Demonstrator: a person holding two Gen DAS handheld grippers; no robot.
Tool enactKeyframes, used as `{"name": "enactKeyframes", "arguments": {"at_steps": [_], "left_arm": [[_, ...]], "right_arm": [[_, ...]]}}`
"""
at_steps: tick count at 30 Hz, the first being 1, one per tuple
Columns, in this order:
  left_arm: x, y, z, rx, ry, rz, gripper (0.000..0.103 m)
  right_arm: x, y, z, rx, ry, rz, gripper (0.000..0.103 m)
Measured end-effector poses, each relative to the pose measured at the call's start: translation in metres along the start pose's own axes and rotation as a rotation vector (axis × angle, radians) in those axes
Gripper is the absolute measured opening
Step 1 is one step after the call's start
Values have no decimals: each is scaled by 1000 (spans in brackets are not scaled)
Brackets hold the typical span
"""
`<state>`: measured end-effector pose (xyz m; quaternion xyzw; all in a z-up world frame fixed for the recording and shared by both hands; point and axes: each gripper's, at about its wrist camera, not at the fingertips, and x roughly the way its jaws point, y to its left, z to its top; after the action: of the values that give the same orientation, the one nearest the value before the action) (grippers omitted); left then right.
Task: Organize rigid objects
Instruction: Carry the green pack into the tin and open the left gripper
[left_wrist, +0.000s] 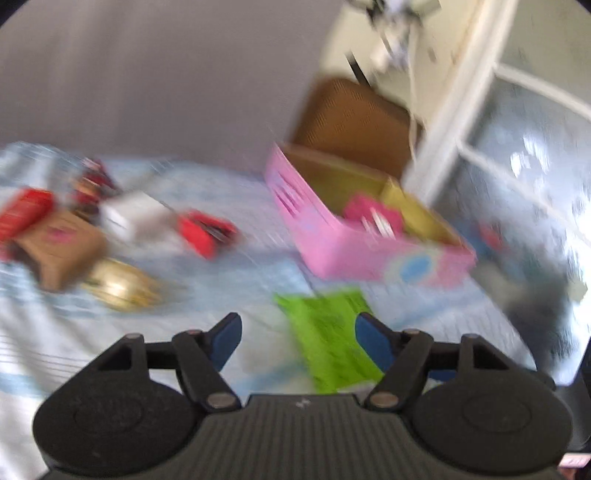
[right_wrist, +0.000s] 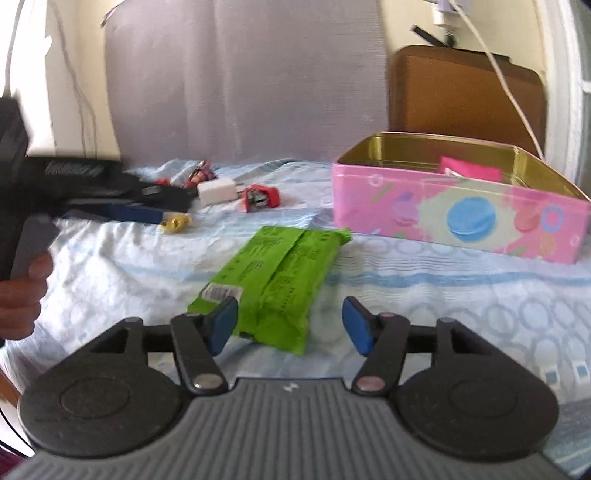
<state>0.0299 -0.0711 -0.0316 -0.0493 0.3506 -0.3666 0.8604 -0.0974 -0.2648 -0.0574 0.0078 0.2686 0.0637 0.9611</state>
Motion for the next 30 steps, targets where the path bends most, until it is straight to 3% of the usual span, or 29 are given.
{"name": "enactKeyframes", "arguments": {"at_steps": [4,5,6,7,8,10,14,17,20,25,30], "left_arm": [[40,-9,-4,-11,123,-24,70],[42,-12,-6,-5,100,-20,69],[44,-15,-7,2,108,-28,56],[42,-19,-8,2,109,-31,57],[38,-24,-7,12,92,-9,57],[22,-35,0,62,28,21,57],[6,-50,41,99,-81,-1,57],[23,-60,77,122,-103,-22,57],[60,-66,105,141,-93,-13,57],[134,-71,133,128,-9,18,58],[188,-69,140,84,82,50,61]], "right_arm": [[8,-1,-2,-55,13,4,66],[11,-4,-1,-53,14,20,68],[12,-8,0,-44,19,46,67],[16,-9,2,-28,36,78,62],[19,-11,5,-14,53,111,61],[18,-11,13,-23,24,93,50],[-1,-18,40,-34,-128,98,48],[-4,-33,61,-25,-213,62,48],[9,-60,82,23,-237,16,48],[47,-120,108,156,-147,20,48],[84,-166,115,279,-12,55,49]]}}
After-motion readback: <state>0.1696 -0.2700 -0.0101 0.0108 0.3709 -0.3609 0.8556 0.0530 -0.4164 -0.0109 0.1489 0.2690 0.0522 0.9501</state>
